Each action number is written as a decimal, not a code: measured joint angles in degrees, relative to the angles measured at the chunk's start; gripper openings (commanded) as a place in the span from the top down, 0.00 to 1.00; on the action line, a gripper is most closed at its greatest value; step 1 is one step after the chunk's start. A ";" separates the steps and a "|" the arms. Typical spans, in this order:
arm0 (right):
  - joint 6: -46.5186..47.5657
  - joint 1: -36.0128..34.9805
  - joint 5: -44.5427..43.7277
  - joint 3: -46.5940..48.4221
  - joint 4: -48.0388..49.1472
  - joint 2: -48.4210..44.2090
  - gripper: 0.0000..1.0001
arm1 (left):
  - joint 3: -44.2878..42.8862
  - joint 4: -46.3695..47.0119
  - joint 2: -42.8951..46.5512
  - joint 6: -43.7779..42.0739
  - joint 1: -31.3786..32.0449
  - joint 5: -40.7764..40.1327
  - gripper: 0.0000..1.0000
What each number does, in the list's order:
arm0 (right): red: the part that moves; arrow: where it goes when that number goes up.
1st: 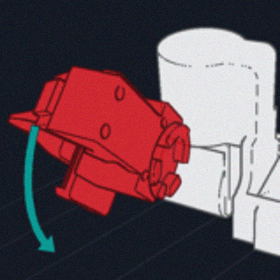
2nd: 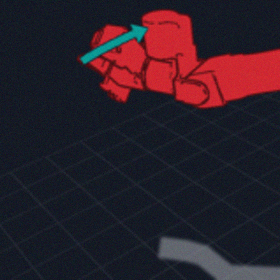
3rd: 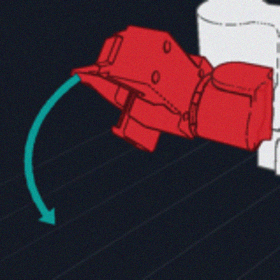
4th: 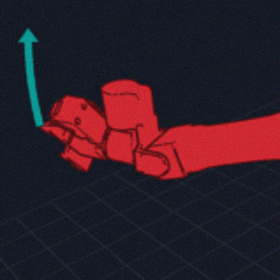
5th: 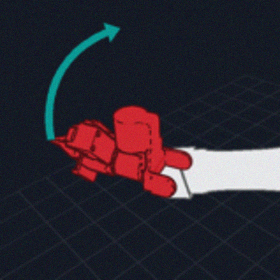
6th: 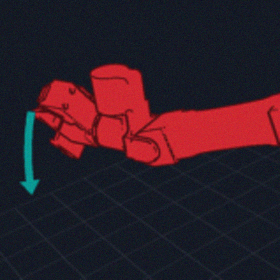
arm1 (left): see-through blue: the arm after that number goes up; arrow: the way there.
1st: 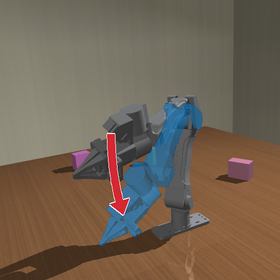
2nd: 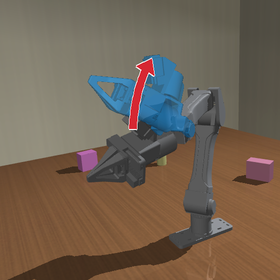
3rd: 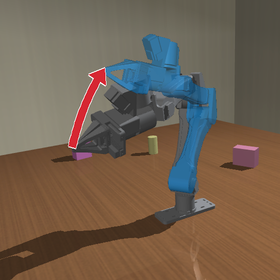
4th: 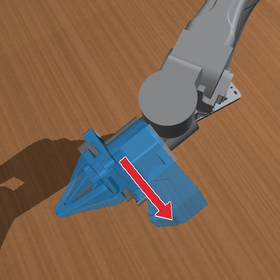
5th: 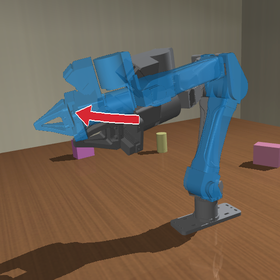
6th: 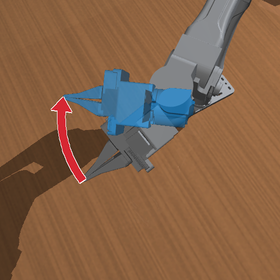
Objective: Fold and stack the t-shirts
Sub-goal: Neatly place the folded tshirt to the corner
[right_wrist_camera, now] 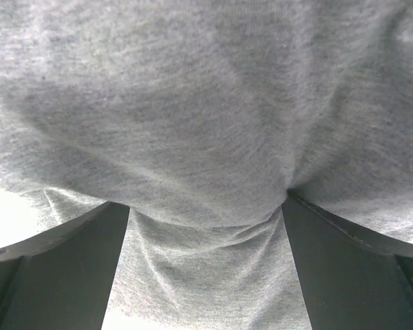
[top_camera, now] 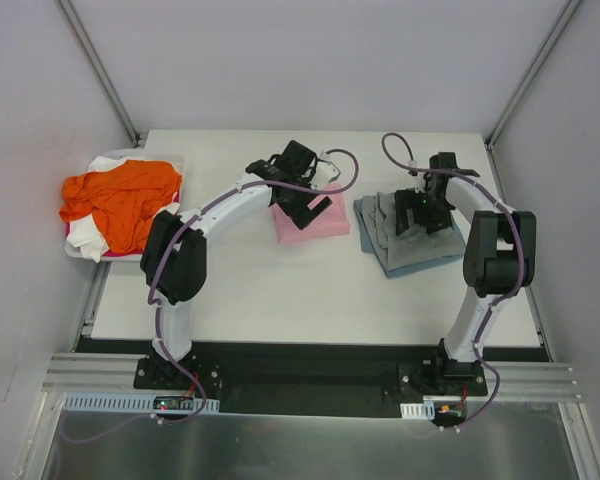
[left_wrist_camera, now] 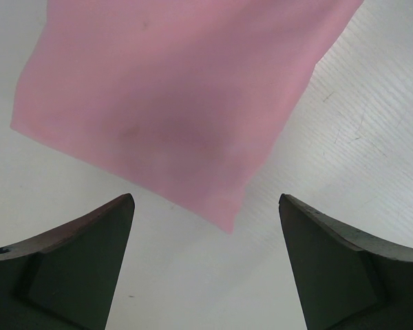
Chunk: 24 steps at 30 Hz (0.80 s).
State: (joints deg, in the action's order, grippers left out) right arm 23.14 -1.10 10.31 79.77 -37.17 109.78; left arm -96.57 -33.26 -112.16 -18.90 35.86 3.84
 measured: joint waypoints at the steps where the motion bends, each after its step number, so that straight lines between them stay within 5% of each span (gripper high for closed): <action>1: -1.38 -0.59 -0.72 0.59 0.46 0.44 0.03 | 0.00 0.02 0.00 0.02 -0.15 -0.13 0.14; 11: -12.92 -2.91 -6.12 11.13 -1.20 7.91 0.03 | 0.00 0.02 0.00 0.00 -0.35 -1.40 0.13; 24: -20.02 -3.58 -7.19 12.24 -1.60 8.68 0.03 | 0.00 0.02 0.02 0.02 -0.35 -1.36 0.14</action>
State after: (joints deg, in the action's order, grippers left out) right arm 3.11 -4.69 3.11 92.01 -38.76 118.45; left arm -96.57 -33.23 -112.14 -18.87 35.51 2.48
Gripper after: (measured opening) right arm 0.967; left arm 0.867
